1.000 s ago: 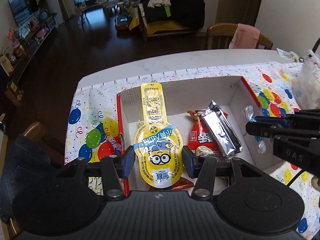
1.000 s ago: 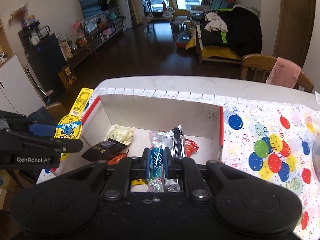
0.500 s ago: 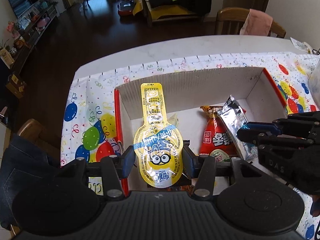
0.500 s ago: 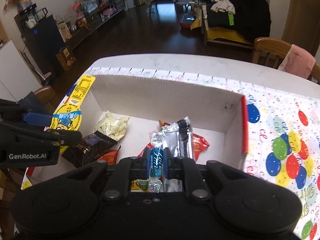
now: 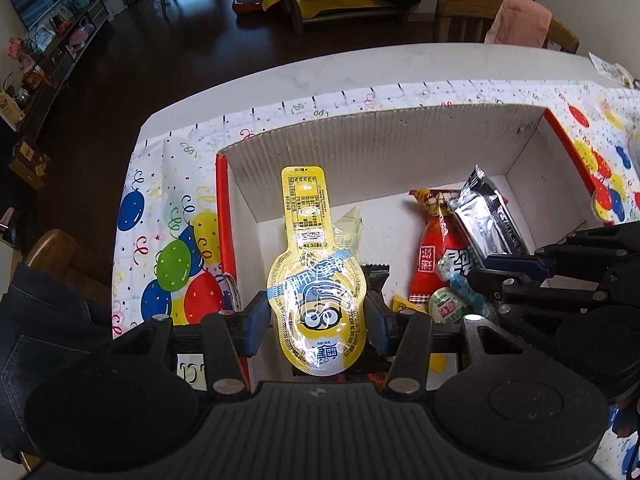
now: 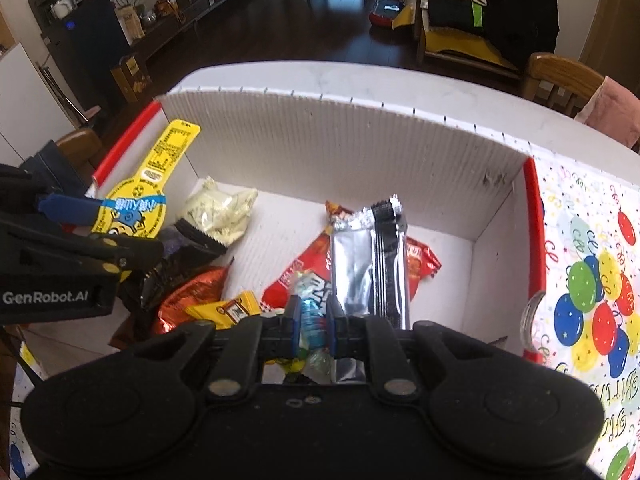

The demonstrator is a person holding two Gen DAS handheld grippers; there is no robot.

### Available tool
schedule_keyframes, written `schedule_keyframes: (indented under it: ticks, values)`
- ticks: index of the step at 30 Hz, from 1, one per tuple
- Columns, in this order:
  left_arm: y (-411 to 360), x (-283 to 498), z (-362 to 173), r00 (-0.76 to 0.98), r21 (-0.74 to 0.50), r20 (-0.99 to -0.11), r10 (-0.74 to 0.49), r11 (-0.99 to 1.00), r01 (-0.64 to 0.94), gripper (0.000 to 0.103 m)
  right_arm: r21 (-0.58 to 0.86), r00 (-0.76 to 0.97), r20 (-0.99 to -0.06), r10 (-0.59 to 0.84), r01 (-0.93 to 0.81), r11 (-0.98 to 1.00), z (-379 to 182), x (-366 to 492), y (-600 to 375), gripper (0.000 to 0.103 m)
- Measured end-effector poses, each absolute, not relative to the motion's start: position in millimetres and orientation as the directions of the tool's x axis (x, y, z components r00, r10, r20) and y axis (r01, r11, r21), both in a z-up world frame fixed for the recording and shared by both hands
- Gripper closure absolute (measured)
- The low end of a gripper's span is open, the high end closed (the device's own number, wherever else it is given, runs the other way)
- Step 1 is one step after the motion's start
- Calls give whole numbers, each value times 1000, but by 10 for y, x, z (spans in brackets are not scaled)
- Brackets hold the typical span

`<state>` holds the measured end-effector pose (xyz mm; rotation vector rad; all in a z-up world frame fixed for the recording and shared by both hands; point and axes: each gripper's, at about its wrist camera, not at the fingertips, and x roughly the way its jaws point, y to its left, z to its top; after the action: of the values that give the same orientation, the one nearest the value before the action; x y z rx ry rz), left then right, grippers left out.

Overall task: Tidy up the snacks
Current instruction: 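Carry both snacks into the red box and open both tools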

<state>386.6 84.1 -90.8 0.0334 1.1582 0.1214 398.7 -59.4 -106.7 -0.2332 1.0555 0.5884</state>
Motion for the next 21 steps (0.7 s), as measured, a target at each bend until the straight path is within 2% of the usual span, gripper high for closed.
schedule_keyframes:
  ticks: [5, 13, 15, 21]
  values:
    - [836, 3868, -905, 399, 88, -910, 111, 993, -75, 52, 92, 359, -870, 339, -557, 825, -1067, 3953, -646, 84]
    - [824, 3792, -850, 415, 71, -905, 97, 994, -78, 52, 90, 364, -868, 338, -553, 828, -1025, 3856, -688, 78]
    - [830, 3760, -816, 425, 61, -900, 91, 995, -84, 45, 94, 370, -864, 342, -548, 831, -993, 3825, -716, 75]
    - [846, 3627, -686, 462, 36, -883, 76, 995, -94, 44, 115, 390, -843, 369, -540, 834, -823, 3709, -821, 70]
